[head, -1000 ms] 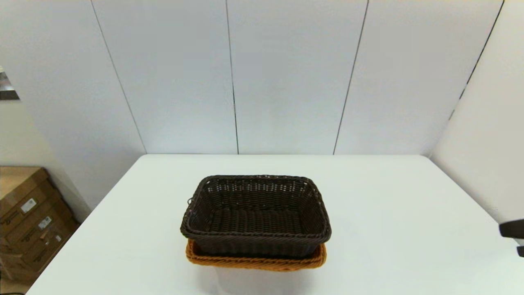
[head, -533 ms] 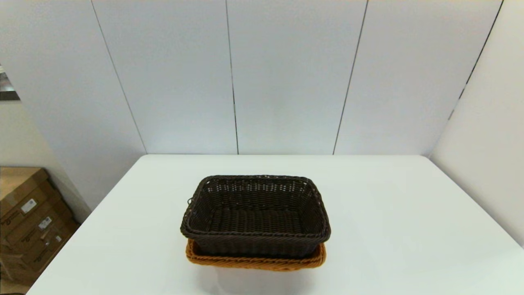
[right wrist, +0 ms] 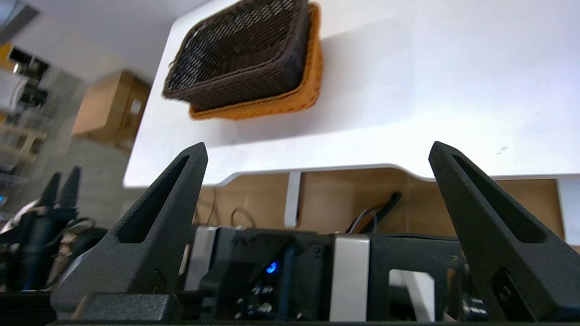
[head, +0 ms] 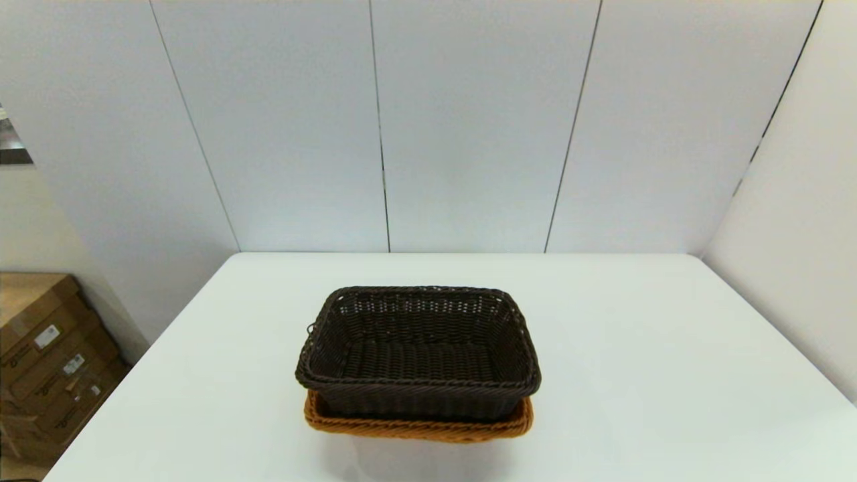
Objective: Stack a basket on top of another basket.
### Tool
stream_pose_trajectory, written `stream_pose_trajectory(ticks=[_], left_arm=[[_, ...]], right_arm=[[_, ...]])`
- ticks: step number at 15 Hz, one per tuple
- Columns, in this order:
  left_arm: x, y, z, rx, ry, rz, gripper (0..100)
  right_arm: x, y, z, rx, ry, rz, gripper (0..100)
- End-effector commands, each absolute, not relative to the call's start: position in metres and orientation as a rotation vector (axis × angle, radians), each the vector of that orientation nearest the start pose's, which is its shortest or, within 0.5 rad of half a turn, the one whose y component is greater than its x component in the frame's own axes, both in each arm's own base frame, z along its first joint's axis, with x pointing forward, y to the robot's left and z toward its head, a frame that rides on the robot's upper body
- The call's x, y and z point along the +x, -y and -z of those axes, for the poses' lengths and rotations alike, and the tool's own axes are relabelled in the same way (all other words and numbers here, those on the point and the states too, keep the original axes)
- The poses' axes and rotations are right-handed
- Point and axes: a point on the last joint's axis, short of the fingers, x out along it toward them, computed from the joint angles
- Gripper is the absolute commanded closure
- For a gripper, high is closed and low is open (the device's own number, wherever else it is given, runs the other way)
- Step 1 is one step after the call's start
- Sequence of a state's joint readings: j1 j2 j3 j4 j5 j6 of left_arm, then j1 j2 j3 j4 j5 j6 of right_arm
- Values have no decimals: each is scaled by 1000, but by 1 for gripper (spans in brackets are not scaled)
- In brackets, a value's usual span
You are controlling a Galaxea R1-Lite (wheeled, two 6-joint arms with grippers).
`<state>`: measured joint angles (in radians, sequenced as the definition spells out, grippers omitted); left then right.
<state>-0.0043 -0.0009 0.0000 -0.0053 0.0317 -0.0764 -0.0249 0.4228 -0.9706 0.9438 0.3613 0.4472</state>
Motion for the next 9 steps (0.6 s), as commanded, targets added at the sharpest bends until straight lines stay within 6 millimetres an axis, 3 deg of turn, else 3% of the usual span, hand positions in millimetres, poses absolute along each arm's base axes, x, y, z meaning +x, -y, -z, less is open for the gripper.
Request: stream_pose_trajectory(ticks=[1,9], left_arm=[[-23,-1,-76,-77,9,-27,0],[-23,-1,-76,-78,9,-27,0]], right_arm=[[-89,-13,-218,464,-387,-200,0],[-101,-9,-201,419,-361,-260,0]])
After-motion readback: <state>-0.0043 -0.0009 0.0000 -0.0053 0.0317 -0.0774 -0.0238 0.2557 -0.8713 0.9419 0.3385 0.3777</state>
